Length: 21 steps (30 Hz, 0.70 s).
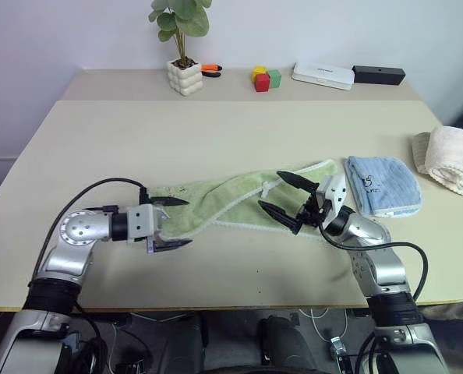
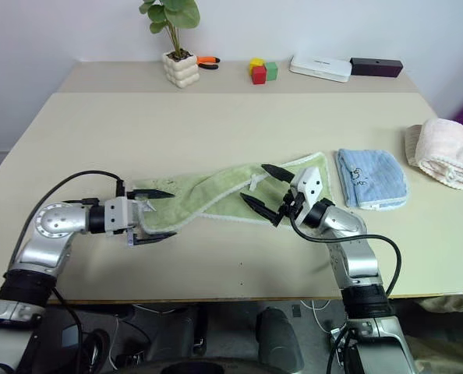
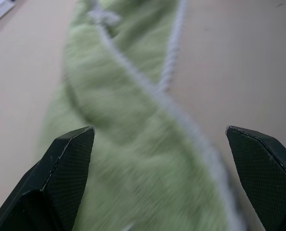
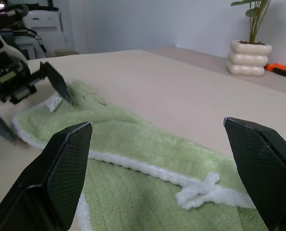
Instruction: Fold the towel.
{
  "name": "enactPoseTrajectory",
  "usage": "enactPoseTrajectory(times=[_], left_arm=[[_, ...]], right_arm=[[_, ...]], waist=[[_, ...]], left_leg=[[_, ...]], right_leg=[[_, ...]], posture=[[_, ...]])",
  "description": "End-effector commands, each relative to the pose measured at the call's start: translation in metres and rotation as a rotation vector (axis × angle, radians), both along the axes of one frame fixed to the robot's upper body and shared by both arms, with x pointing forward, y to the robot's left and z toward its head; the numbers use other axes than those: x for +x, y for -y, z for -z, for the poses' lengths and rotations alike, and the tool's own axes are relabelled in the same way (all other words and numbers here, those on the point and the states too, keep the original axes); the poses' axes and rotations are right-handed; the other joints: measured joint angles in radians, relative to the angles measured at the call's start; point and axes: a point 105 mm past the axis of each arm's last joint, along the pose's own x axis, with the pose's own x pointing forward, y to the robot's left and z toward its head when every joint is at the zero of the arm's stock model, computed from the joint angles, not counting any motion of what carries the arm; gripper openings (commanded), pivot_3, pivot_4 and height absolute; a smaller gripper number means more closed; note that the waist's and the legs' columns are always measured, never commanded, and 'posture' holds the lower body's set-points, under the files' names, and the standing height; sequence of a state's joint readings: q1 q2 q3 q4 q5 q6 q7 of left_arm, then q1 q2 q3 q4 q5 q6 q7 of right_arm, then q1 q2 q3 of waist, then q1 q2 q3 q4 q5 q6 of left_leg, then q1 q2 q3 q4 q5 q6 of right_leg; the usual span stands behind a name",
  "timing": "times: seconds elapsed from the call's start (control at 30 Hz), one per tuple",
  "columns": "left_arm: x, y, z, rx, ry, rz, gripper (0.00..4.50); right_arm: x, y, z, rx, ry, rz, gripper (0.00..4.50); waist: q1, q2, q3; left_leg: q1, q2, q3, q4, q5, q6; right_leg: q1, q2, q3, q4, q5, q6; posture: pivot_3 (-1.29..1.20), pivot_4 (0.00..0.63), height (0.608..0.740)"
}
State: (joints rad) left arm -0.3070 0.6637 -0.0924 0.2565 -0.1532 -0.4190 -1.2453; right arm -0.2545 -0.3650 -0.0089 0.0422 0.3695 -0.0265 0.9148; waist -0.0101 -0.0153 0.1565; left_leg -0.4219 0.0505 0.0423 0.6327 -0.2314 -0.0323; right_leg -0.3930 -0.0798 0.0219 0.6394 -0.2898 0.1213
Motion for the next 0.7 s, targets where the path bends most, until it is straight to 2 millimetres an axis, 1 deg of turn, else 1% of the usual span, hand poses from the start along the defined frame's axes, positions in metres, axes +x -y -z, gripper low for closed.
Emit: enactPoseTrajectory(times=[0.03,0.1,0.2,0.3,0.4,0.53,0.63,0.7], left_arm=[[-0.005,0.003,-0.002,0.01,0.004,0.035,4.5],[-0.005,0.006,0.0,0.004,-0.001,0.03,4.5],[-0.007,0.007,0.009,0.038,-0.018,0.025,4.5],[-0.008,0.004,0.015,0.038,-0.046,-0.01,3.63],[-0.008,0.0,0.024,0.072,-0.069,-0.042,2.11],[-0.007,-0.003,0.028,0.061,-0.113,-0.079,0.04],[-0.006,-0.006,0.026,0.046,-0.121,-0.102,0.01],[0.0,-0.01,0.021,0.015,-0.126,-0.141,0.01]], right_arm=[[-0.004,-0.001,-0.014,0.012,0.058,-0.002,4.46],[-0.004,-0.001,-0.014,0.011,0.057,-0.003,4.46],[-0.005,-0.001,-0.015,0.011,0.055,-0.005,4.46],[-0.005,-0.001,-0.014,0.006,0.051,-0.008,4.5],[-0.005,0.0,-0.014,0.003,0.049,-0.01,4.5],[-0.005,0.0,-0.015,0.002,0.048,-0.01,4.5],[-0.005,0.001,-0.016,0.001,0.049,-0.01,4.5],[-0.004,0.002,-0.015,0.0,0.047,-0.008,4.5]], waist=[[0.0,0.0,0.0],[0.0,0.0,0.0],[0.002,0.0,0.0],[0.003,0.0,0.0],[0.003,0.0,0.0],[0.003,0.0,0.0],[0.002,0.0,0.0],[0.002,0.0,0.0]], left_leg=[[0.0,0.0,0.0,0.0,0.0,0.0],[0.0,0.0,0.0,0.0,0.0,0.0],[0.0,0.0,0.0,0.0,0.0,0.0],[0.0,0.0,0.0,0.0,0.0,0.0],[0.0,0.0,0.0,0.0,0.0,0.0],[0.001,0.0,0.0,0.001,0.0,0.0],[0.002,0.0,0.0,0.001,0.0,0.0],[0.003,0.0,0.0,0.001,0.0,0.0]], right_leg=[[0.0,0.0,0.0,0.0,0.0,0.0],[-0.001,0.0,0.0,0.001,0.0,0.0],[0.0,0.0,0.0,0.001,0.0,0.0],[0.0,0.0,0.0,0.001,0.0,0.0],[0.0,0.0,0.0,0.001,0.0,0.0],[0.0,0.0,0.0,0.003,0.0,0.0],[0.0,0.0,0.0,0.004,0.0,0.0],[0.0,0.0,0.001,0.005,0.0,0.0]], posture=[[0.0,0.15,0.74],[0.0,0.15,0.74],[0.0,0.15,0.74],[0.0,0.15,0.74],[0.0,0.15,0.74],[0.0,0.15,0.74],[0.0,0.15,0.74],[0.0,0.15,0.74]])
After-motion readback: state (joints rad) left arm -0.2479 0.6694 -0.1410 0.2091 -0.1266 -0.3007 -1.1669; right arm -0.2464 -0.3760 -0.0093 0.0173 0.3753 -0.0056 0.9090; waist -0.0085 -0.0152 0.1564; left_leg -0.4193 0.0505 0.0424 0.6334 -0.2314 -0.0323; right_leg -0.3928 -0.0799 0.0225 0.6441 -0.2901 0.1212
